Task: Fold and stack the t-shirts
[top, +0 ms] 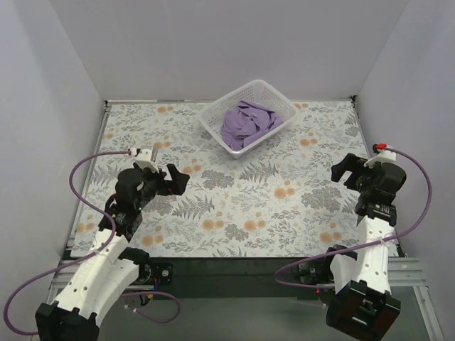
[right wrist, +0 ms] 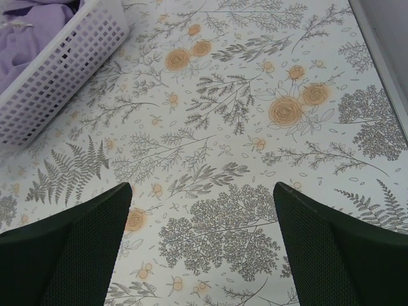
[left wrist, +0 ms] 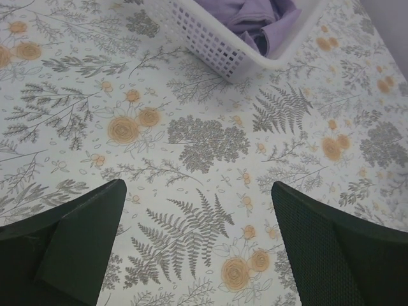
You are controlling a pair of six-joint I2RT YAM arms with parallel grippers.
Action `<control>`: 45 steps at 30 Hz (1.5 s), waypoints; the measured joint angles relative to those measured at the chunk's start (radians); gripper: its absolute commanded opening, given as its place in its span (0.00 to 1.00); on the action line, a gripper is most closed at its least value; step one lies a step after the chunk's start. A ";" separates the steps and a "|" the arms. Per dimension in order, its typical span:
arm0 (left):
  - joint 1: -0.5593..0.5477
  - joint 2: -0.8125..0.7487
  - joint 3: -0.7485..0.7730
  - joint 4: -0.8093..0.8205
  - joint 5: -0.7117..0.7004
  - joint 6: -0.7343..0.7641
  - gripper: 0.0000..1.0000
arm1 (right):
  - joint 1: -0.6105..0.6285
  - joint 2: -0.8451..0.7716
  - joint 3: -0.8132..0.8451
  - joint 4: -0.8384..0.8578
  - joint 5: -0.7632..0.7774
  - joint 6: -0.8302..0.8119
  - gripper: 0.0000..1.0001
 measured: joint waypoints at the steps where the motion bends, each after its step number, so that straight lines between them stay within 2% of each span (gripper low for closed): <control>1: 0.000 0.019 0.024 -0.016 0.016 -0.008 0.98 | 0.000 -0.006 0.000 0.000 -0.011 0.000 0.99; 4: -0.007 0.139 0.161 -0.069 0.058 -0.039 0.98 | 0.000 -0.029 0.000 0.003 -0.081 -0.019 0.99; 10: -0.089 0.389 0.419 -0.114 0.086 -0.109 0.98 | 0.003 -0.087 -0.120 0.105 -0.491 -0.230 0.98; 13: -0.165 0.527 0.534 -0.143 0.068 -0.140 0.98 | 0.006 -0.094 -0.127 0.086 -0.599 -0.327 0.98; 18: -0.262 0.812 0.766 -0.190 0.025 -0.201 0.89 | 0.006 -0.027 -0.071 0.023 -0.642 -0.423 0.98; 25: -0.313 1.232 1.181 -0.267 -0.107 -0.285 0.87 | 0.006 0.120 -0.020 -0.041 -0.610 -0.444 0.98; 33: -0.338 1.678 1.662 -0.363 -0.222 -0.266 0.84 | 0.006 0.100 -0.020 -0.069 -0.616 -0.444 0.98; 37: -0.340 1.816 1.772 -0.385 -0.251 -0.241 0.81 | 0.006 0.100 -0.020 -0.071 -0.628 -0.443 0.98; 39: -0.340 1.855 1.783 -0.391 -0.265 -0.234 0.68 | 0.006 0.104 -0.020 -0.072 -0.638 -0.443 0.98; 40: -0.340 1.871 1.788 -0.390 -0.274 -0.230 0.57 | 0.006 0.106 -0.020 -0.072 -0.641 -0.443 0.98; 41: -0.340 1.883 1.794 -0.390 -0.275 -0.227 0.42 | 0.006 0.107 -0.020 -0.073 -0.642 -0.442 0.98; 42: -0.339 1.894 1.798 -0.390 -0.278 -0.225 0.14 | 0.006 0.107 -0.020 -0.074 -0.642 -0.442 0.98; 44: -0.338 1.898 1.799 -0.392 -0.281 -0.207 0.01 | 0.006 0.108 -0.020 -0.075 -0.645 -0.442 0.98; 45: -0.338 1.897 1.799 -0.390 -0.283 -0.200 0.00 | 0.006 0.108 -0.020 -0.076 -0.645 -0.441 0.98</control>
